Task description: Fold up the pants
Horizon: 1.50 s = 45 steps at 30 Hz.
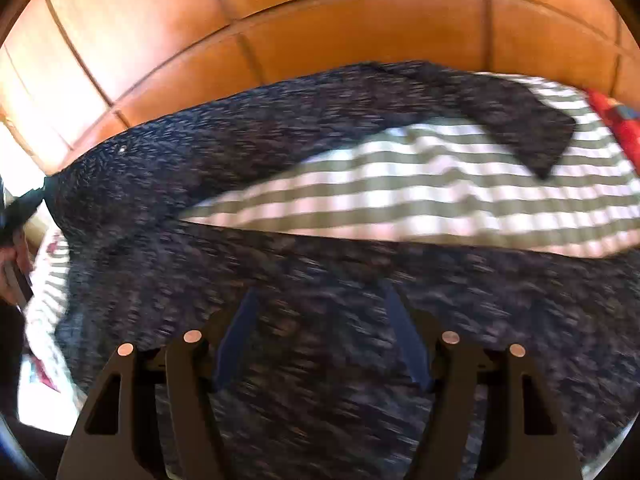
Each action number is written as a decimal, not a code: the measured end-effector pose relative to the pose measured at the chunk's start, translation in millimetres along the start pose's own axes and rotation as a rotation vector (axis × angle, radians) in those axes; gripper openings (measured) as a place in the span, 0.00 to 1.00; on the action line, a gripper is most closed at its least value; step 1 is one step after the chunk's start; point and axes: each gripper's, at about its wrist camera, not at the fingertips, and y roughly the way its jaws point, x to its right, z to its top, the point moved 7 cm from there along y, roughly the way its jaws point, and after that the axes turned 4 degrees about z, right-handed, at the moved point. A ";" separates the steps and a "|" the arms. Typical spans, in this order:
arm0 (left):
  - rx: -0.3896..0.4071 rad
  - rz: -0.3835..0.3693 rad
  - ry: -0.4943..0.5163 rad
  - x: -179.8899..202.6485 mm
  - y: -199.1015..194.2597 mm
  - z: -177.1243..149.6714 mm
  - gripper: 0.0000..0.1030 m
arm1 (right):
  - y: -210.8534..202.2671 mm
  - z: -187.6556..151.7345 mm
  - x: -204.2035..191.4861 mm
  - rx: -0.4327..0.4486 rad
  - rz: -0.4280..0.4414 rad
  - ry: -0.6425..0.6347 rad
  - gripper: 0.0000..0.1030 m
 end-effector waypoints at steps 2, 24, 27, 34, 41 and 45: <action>0.011 -0.049 0.008 11.2 -22.5 -14.7 0.08 | 8.8 9.3 -12.5 -0.020 0.078 0.022 0.64; -0.079 -0.149 0.163 47.6 -77.4 -106.9 0.08 | 147.5 199.1 -46.4 -0.036 0.290 0.438 0.53; -0.093 -0.121 0.146 43.0 -73.0 -109.1 0.08 | 159.6 203.3 -42.9 -0.079 0.191 0.382 0.21; 0.017 0.091 0.012 5.3 -32.5 -28.1 0.08 | 116.1 214.4 -42.9 0.014 0.157 0.262 0.05; 0.112 0.171 -0.043 -18.3 -52.7 -9.2 0.08 | 6.1 191.0 -69.2 0.164 0.339 0.143 0.05; 0.062 0.156 -0.057 -28.5 -82.4 -64.4 0.09 | -44.3 114.3 -72.8 0.162 0.381 0.045 0.05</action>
